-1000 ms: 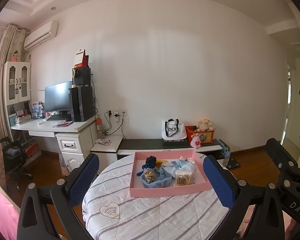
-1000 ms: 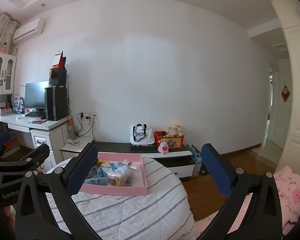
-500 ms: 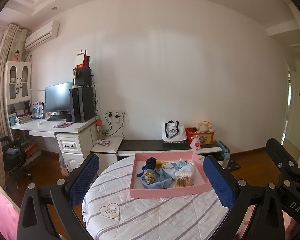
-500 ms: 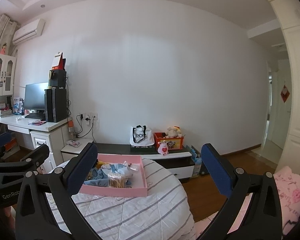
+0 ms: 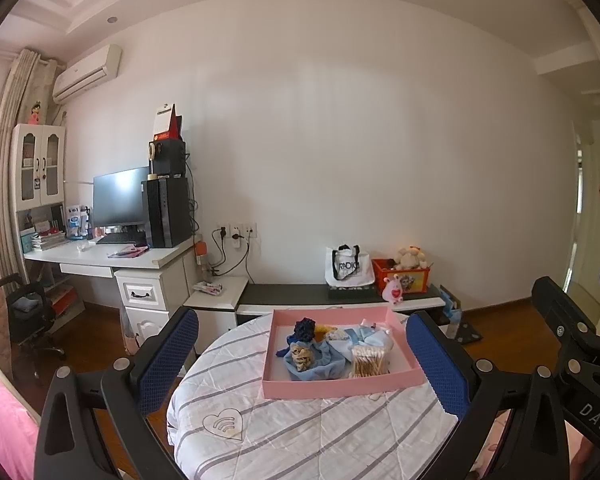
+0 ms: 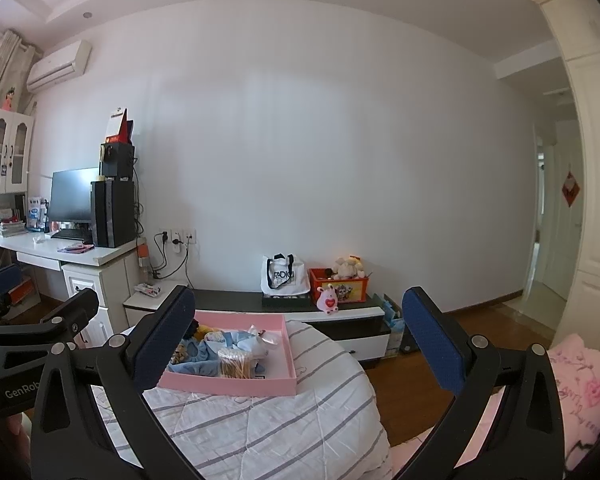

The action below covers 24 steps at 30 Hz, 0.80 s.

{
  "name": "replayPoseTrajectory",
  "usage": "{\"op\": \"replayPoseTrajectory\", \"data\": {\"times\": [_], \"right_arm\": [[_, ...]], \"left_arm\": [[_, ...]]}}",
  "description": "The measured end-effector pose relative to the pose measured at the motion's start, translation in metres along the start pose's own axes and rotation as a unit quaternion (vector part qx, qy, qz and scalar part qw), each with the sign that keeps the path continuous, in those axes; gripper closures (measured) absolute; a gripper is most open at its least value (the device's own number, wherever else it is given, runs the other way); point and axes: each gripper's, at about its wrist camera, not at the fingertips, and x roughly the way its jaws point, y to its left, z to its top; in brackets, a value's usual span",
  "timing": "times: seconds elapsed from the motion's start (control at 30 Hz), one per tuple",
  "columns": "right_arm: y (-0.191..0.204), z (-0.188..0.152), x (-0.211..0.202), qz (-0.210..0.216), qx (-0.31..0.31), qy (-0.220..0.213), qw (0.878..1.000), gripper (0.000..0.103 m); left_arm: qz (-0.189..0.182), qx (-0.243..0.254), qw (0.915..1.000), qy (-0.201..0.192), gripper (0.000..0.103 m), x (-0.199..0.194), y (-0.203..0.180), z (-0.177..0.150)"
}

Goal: Organize soft objects

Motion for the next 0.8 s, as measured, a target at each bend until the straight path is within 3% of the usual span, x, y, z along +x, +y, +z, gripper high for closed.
{"op": "replayPoseTrajectory", "data": {"times": [0.8], "right_arm": [[0.0001,0.001,-0.0016,0.0,0.002,-0.002,1.0,0.0]], "left_arm": [[0.003,0.002,1.0,-0.006,0.0,-0.0024,-0.0042,-0.0078]]}}
